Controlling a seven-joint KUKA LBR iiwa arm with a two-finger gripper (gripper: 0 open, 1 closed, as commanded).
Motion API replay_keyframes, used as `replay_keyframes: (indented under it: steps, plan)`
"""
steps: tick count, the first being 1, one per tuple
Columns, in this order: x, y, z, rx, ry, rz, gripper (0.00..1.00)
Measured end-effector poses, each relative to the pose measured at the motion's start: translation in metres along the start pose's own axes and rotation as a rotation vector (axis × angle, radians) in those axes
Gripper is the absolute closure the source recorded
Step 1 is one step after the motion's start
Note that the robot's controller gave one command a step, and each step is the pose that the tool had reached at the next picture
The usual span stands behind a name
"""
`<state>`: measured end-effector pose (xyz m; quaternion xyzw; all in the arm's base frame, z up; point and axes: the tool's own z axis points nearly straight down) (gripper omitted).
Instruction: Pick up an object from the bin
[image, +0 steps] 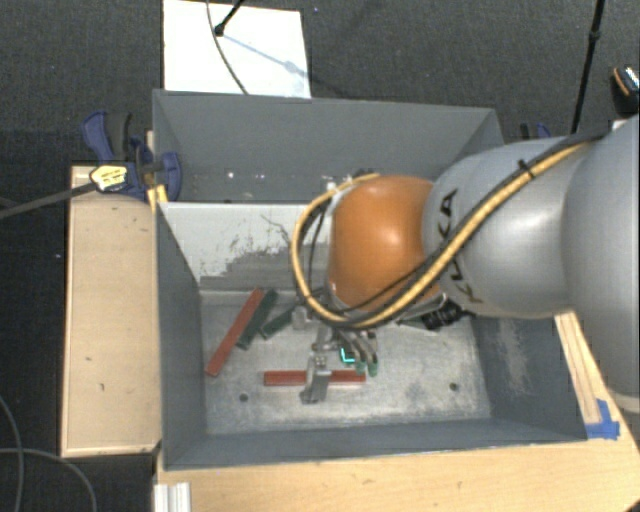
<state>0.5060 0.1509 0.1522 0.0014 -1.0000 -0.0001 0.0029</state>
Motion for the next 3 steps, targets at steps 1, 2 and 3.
replay_keyframes:
  steps: [1, 2, 3]
  plan:
    - [0.008, 0.035, 0.084, 0.0, -0.003, -0.406, 0.0]
    - [0.007, 0.035, 0.082, 0.0, -0.005, -0.399, 1.0]
    - [0.0, 0.069, -0.049, -0.002, -0.017, -0.418, 1.0]
